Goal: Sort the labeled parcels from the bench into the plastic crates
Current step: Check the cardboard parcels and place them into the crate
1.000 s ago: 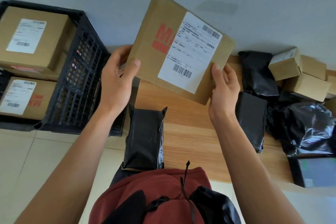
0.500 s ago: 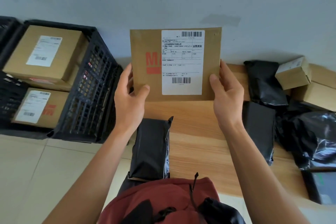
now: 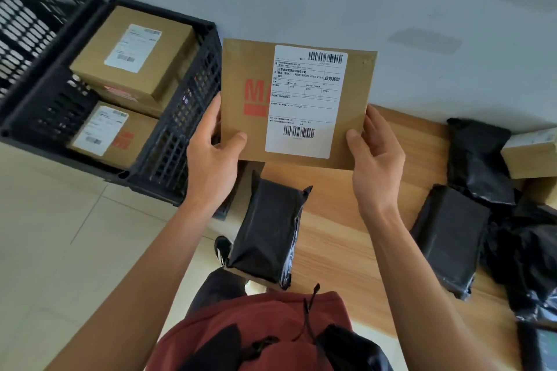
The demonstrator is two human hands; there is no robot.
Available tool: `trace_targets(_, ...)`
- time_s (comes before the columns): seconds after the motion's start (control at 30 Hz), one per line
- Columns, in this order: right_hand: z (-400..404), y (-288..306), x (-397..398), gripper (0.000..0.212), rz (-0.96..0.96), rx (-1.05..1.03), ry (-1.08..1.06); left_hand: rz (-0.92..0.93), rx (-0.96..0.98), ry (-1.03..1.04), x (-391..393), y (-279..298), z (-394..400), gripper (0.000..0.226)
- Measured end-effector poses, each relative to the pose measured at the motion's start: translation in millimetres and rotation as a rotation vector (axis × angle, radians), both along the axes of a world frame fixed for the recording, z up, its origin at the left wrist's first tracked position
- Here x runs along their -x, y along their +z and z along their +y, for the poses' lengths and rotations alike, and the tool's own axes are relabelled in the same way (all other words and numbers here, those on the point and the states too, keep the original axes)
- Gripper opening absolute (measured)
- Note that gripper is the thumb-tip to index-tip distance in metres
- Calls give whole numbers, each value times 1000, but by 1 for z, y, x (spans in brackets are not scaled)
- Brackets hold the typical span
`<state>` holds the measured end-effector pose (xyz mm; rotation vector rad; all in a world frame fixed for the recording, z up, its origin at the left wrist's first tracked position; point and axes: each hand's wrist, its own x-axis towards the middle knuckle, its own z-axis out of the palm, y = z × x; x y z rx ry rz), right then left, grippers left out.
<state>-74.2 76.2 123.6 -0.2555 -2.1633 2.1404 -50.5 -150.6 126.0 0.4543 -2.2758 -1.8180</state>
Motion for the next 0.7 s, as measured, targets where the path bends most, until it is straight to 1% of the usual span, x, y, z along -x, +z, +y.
trace_targets(0.3,-96,10,-13,47,21,33,173,33,-6,205,-51,6,-89,69)
trace_targets(0.43,-157,14,-32,47,43,19,240,44,22,273,-83,10,-143,67)
trace_targets(0.7,-288,21,-87,47,69,1,339,72,35,361,-158,14,-269,70)
